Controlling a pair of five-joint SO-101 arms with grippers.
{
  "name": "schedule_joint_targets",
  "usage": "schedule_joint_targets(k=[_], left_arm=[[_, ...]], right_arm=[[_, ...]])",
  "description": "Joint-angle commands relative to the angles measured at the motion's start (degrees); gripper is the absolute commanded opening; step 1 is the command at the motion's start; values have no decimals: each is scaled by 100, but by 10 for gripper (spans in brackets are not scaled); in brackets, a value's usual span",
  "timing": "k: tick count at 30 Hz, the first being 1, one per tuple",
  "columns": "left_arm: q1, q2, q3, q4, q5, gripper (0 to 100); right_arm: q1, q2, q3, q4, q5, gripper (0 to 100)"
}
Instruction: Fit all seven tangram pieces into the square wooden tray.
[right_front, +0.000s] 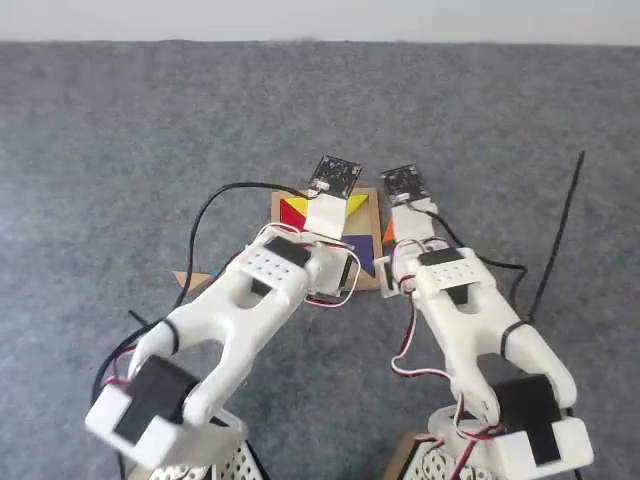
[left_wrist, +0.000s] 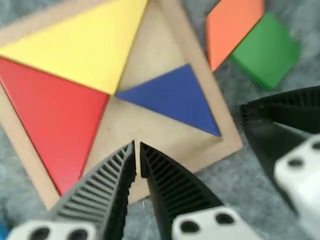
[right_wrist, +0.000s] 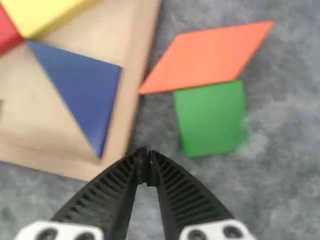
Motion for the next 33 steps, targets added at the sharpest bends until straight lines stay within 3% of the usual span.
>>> schedule_joint_targets(k=[1,7,12,16,22,26,29,33], left_arm=[[26,149,-549,167,202,11],[-97,211,-576,-220,246,11],[-440,220,-576,-387,1002,12],[-756,149,-567,-316,1116,12],[-2092,-484,-725,62,1081,12],[-3200,-1231,-488,519,668,12],[-3710,-1732,198,185,316,12],[-3886,-2233,927,-352,-185,12]], right_arm=[[-127,-321,-35,-92,-79,7],[-136,-321,-35,-84,-88,7],[-127,-374,26,-101,-88,7],[-22,-532,18,-84,-18,7],[145,-1420,-105,681,1644,13],[-242,-1358,-747,1226,1846,164],[-690,-734,-1327,1473,2400,305],[-1068,532,-2189,1473,2725,345]])
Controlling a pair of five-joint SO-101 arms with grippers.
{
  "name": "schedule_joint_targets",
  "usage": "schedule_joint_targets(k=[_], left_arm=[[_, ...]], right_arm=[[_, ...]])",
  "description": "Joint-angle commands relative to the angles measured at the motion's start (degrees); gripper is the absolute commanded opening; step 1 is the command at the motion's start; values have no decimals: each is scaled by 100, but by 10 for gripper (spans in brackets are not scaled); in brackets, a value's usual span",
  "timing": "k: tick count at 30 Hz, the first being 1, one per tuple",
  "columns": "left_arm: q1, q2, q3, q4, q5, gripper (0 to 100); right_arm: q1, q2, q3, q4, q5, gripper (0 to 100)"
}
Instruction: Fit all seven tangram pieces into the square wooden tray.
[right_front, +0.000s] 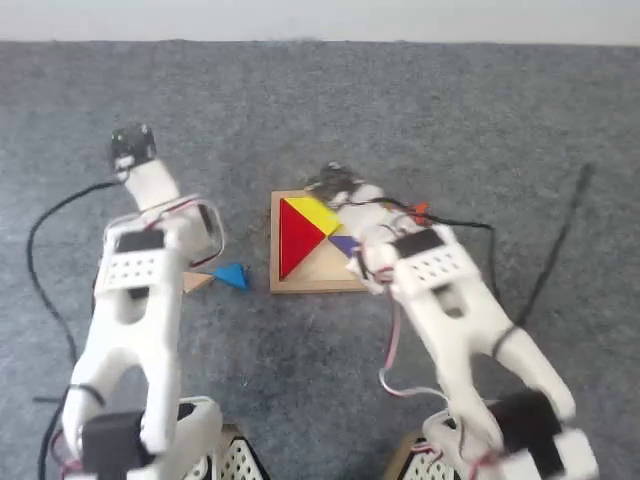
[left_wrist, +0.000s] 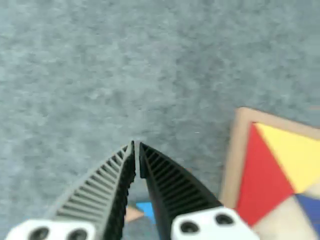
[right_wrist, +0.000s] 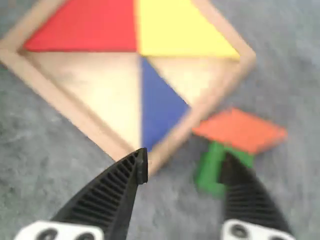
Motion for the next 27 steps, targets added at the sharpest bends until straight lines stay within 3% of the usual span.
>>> schedule_joint_targets(k=[1,8,17,27], left_arm=[[-185,-738,488,-457,-563,12],[-299,-545,479,-308,-747,12],[-299,97,40,-132,-897,12],[-308,141,48,-158,-897,12]], right_arm=[[-207,1024,-1073,57,211,342],[-418,2519,-2681,505,211,328],[-444,3319,-3508,576,220,305],[-251,3776,-4009,1007,624,45]])
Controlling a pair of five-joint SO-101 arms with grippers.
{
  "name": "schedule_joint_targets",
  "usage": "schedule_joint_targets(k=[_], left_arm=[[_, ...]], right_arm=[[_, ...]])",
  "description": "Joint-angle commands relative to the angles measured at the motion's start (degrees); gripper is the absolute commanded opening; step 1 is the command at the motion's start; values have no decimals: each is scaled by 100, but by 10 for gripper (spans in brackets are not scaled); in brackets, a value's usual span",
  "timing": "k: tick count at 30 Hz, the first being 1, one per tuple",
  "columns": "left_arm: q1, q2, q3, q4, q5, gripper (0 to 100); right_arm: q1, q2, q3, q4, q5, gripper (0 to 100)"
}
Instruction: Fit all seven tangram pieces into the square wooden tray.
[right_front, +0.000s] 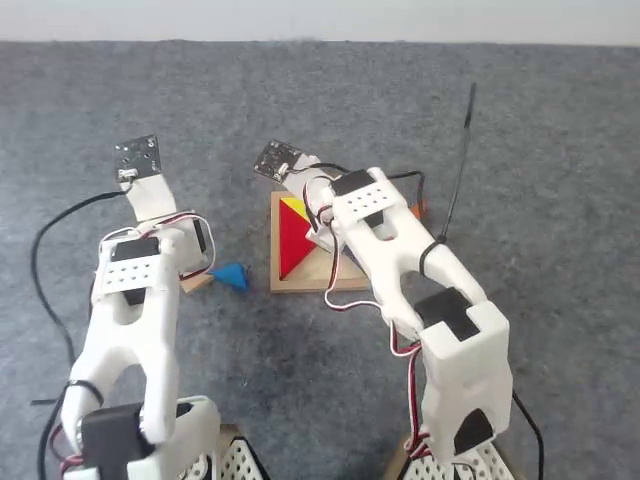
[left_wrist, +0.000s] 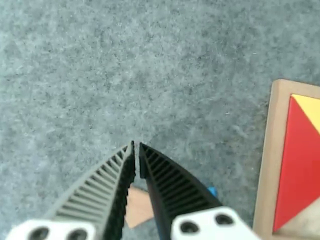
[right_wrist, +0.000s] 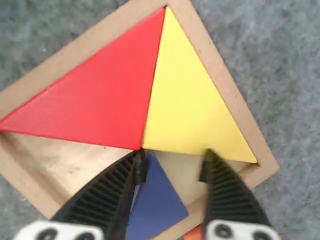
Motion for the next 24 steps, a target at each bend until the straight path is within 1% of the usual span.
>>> schedule_joint_targets(k=[1,3,6,14,18,24], left_arm=[[-18,-9,-286,26,-62,12],[-18,-18,-277,26,-62,12],[-18,-18,-277,26,-62,12],[-18,-26,-277,26,-62,12],[-18,-26,-277,26,-62,12],[-18,-26,-277,26,-62,12]], right_arm=[[40,-57,-141,136,114,26],[40,-180,-141,180,114,6],[40,-391,-141,347,114,6],[479,-892,-132,593,70,6],[541,-1095,-132,708,62,6],[611,-1323,-132,787,-264,6]])
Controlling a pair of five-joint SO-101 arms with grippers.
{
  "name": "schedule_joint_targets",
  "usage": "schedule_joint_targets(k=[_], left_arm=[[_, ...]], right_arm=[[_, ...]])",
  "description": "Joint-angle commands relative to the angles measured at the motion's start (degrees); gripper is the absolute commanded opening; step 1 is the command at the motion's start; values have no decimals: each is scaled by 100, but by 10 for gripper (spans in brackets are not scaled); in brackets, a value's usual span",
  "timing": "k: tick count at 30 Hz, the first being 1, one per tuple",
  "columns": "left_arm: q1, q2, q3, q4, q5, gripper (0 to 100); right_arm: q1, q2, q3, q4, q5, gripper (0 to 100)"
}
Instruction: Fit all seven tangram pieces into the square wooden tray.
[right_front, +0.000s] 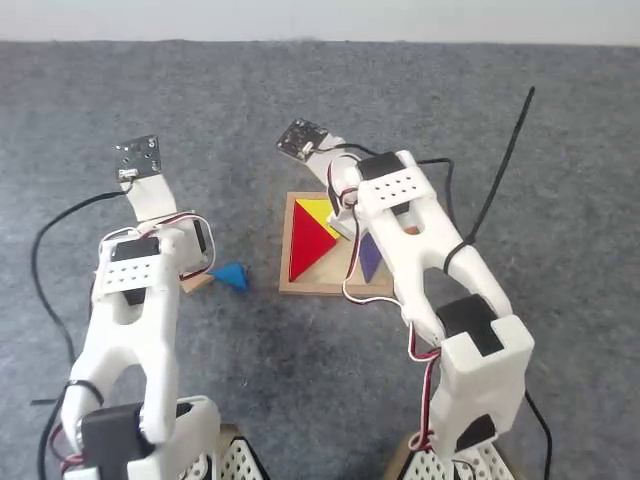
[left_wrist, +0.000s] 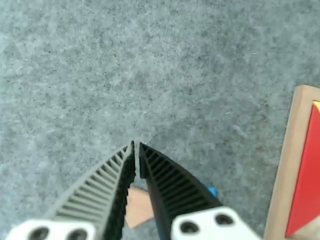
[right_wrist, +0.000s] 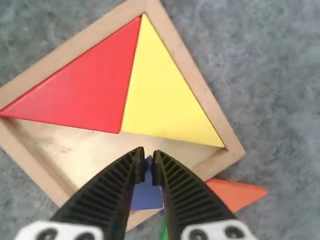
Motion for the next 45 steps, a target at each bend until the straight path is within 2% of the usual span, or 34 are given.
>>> schedule_joint_targets(k=[1,13,18,22,28,35,45], left_arm=[[-18,-35,-277,26,-44,12],[-18,-35,-277,26,-53,12],[-18,-35,-277,26,-53,12],[-18,-35,-277,26,-53,12],[-18,-35,-277,26,-53,12],[-18,-9,-277,26,-62,12],[-18,-18,-277,26,-62,12]], right_arm=[[171,-488,-123,136,-237,6],[312,-470,-299,57,-2022,6],[338,-470,-343,66,-2277,6],[620,-479,-431,233,-3015,6],[769,-488,-686,629,-3525,6],[796,-462,-501,875,-2769,6],[796,-470,440,374,-2734,6]])
